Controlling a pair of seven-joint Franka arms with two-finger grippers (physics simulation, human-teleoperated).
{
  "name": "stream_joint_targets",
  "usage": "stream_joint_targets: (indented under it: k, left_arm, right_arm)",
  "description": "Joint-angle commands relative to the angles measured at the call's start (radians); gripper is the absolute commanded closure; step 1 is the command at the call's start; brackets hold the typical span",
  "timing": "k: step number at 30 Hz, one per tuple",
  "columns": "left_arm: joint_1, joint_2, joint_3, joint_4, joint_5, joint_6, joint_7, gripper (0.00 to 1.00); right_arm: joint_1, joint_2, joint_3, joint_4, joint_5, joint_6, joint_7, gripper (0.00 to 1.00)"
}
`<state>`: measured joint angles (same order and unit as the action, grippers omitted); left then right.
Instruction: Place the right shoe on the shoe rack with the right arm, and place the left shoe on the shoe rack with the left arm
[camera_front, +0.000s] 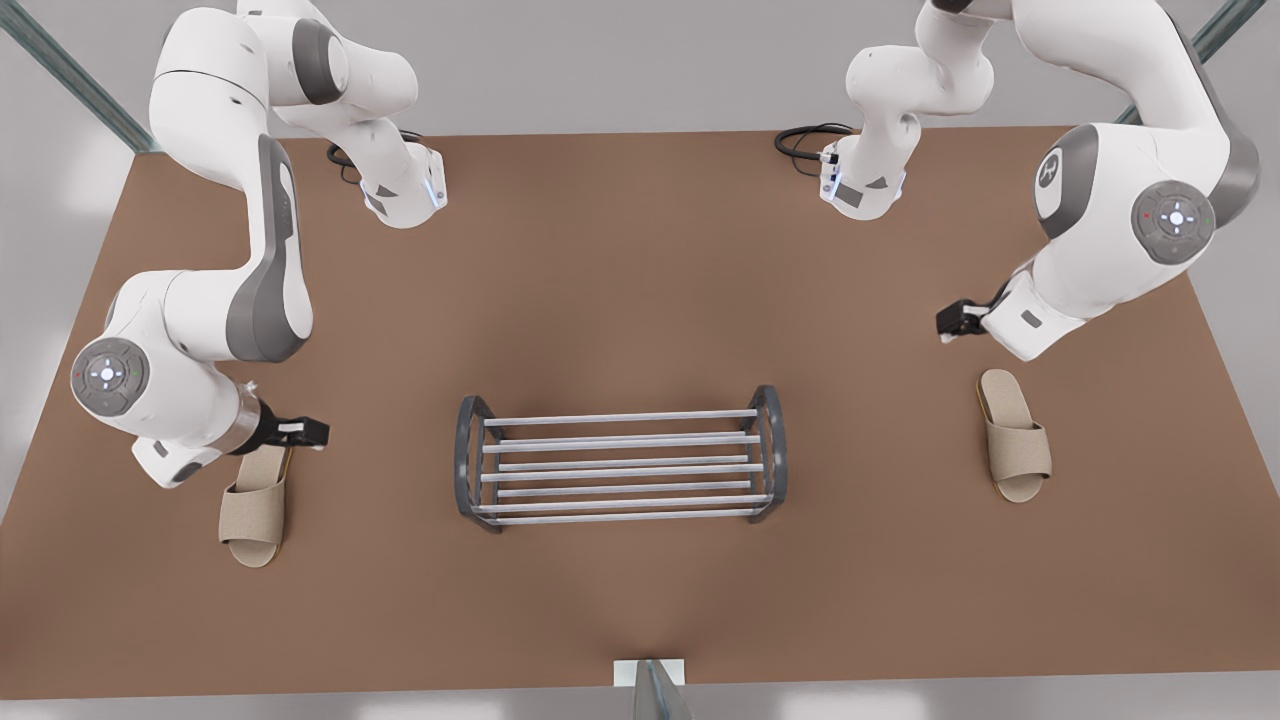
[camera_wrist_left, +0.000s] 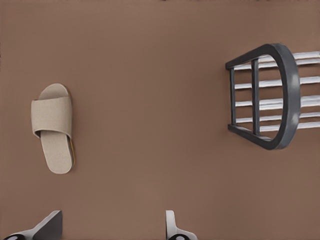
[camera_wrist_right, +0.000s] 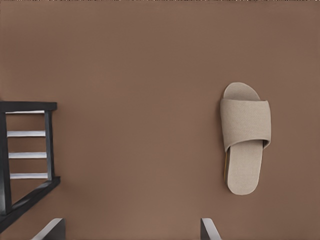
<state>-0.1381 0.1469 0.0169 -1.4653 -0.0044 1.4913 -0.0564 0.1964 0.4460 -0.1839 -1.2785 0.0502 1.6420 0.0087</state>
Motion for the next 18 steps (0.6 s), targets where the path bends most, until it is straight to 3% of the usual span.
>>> stream_joint_targets:
  k: [1, 3, 4, 6, 8, 11, 16, 18]
  left_arm:
    - [0.000, -0.001, 0.000, 0.000, 0.003, 0.049, -0.022, 0.00]
    - [-0.001, 0.000, 0.000, 0.002, 0.003, 0.046, -0.023, 0.00]
    - [-0.012, 0.003, 0.000, 0.003, 0.003, 0.041, -0.091, 0.00]
    - [-0.116, 0.020, 0.000, 0.000, 0.093, 0.035, -0.650, 0.00]
    - [-0.331, 0.152, 0.001, -0.004, 0.417, 0.043, -1.258, 0.00]
    - [-0.376, 0.134, 0.047, -0.354, 0.773, 0.406, -1.874, 0.00]
    - [-0.373, 0.042, 0.161, -0.590, 1.041, 0.723, -2.633, 0.00]
    - [-0.373, 0.037, 0.198, -0.650, 1.184, 0.906, -2.922, 0.00]
  right_arm:
    - [0.000, -0.001, 0.000, 0.004, 0.002, 0.022, -0.033, 0.00]
    - [0.018, 0.002, 0.001, -0.001, 0.000, 0.024, -0.036, 0.00]
    - [-0.020, 0.005, 0.001, -0.005, 0.100, 0.024, -0.058, 0.00]
    - [-0.038, 0.010, 0.001, -0.015, 0.140, 0.024, -0.223, 0.00]
    - [-0.052, 0.008, 0.000, -0.015, 0.126, -0.022, -0.245, 0.00]
    - [-0.232, 0.025, 0.000, -0.038, 0.148, -0.025, -0.378, 0.00]
    - [-0.321, 0.117, 0.007, -0.045, 0.194, 0.058, -0.538, 0.00]
    - [-0.612, 0.148, 0.365, -0.050, 0.110, 0.064, -0.541, 0.00]
